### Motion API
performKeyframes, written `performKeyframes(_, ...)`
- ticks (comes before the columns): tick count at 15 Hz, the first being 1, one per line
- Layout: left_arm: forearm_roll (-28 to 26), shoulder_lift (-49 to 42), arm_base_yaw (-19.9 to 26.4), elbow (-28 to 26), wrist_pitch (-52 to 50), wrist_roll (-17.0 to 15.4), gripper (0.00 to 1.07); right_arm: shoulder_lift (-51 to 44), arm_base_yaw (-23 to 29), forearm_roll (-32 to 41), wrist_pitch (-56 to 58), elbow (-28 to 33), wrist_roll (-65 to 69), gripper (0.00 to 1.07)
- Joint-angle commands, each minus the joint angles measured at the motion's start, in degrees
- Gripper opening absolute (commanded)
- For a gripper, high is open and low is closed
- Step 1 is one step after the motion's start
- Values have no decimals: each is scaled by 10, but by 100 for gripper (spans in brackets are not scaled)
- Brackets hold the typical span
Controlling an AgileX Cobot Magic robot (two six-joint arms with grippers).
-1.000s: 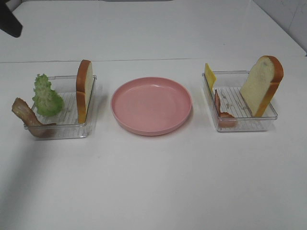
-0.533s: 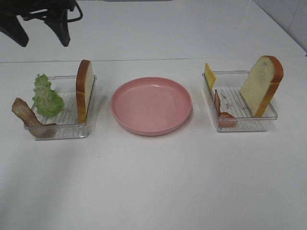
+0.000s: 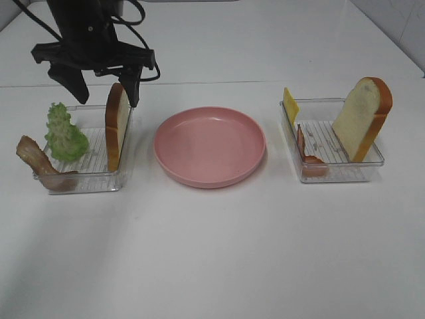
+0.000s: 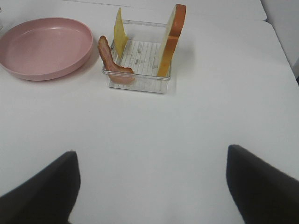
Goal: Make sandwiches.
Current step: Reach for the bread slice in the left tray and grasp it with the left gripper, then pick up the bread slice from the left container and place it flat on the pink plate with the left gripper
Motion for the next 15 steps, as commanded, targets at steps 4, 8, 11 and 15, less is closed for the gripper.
performKeyframes(4, 7, 44, -1, -3, -42, -6, 75, -7, -3, -1, -5, 3, -1, 80)
performKeyframes(8, 18, 50, -1, -3, -95, -6, 41, -7, -3, -1, -5, 3, -1, 80)
performKeyframes(11, 18, 50, -1, -3, -101, -6, 1, -7, -3, -1, -5, 3, -1, 80)
performKeyframes(15, 17, 35, -1, -4, -70, -5, 0, -7, -3, -1, -5, 3, -1, 80)
